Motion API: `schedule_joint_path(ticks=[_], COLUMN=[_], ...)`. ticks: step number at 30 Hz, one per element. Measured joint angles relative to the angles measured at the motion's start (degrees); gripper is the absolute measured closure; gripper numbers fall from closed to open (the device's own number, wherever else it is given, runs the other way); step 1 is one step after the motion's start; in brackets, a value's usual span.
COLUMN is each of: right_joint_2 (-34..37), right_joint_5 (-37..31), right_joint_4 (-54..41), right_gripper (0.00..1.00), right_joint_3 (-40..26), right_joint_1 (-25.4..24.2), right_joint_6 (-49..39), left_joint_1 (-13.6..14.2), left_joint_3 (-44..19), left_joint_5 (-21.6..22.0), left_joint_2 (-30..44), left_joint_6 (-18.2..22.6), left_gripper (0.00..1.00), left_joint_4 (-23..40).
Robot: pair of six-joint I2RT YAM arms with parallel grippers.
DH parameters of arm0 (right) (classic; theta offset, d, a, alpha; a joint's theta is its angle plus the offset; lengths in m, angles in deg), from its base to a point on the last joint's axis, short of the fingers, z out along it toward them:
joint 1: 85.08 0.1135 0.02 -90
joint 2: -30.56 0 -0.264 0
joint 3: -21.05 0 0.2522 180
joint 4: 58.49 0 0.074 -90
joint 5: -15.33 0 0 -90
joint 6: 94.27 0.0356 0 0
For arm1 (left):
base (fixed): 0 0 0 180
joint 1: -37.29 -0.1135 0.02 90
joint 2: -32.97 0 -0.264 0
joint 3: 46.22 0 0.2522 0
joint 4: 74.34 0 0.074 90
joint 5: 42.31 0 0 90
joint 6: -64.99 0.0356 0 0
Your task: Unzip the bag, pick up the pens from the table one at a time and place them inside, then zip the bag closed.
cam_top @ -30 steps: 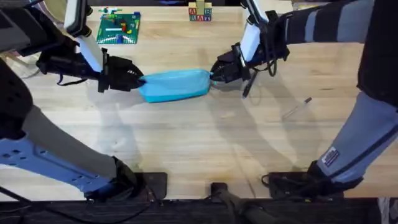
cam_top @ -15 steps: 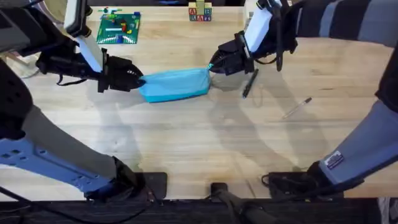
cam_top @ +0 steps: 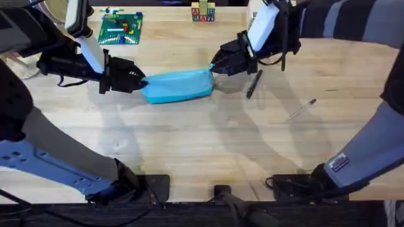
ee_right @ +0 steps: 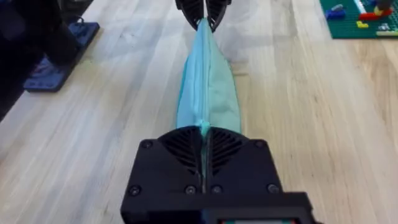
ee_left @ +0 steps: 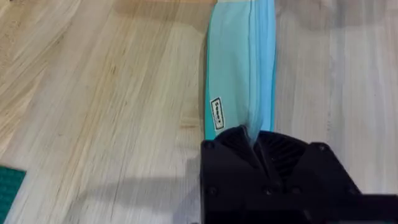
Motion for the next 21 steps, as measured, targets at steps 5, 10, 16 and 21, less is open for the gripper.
schedule_joint_path(ticks=[5,10,16,21], right_joint_2=[0.0,0.0,0.0,0.0], right_joint_5=[1.0,1.7,1.7,0.6], right_joint_4=[0.2,3.7,8.0,8.8], right_gripper=[0.972,0.972,0.972,0.972], right_joint_3=[0.0,0.0,0.0,0.0], right_joint_1=[1.7,3.7,6.3,9.1], right_joint_6=[0.1,0.5,0.5,0.7], left_joint_1=[0.0,0.0,-0.1,-0.4], left_joint_3=[0.0,0.0,0.0,-0.2], left_joint_5=[0.0,0.1,0.6,0.8], left_joint_2=[0.0,0.0,0.0,0.0], left_joint_6=[0.0,0.0,0.0,0.1], left_gripper=[0.959,0.959,0.959,0.959], left_joint_4=[0.0,0.0,0.0,-0.1])
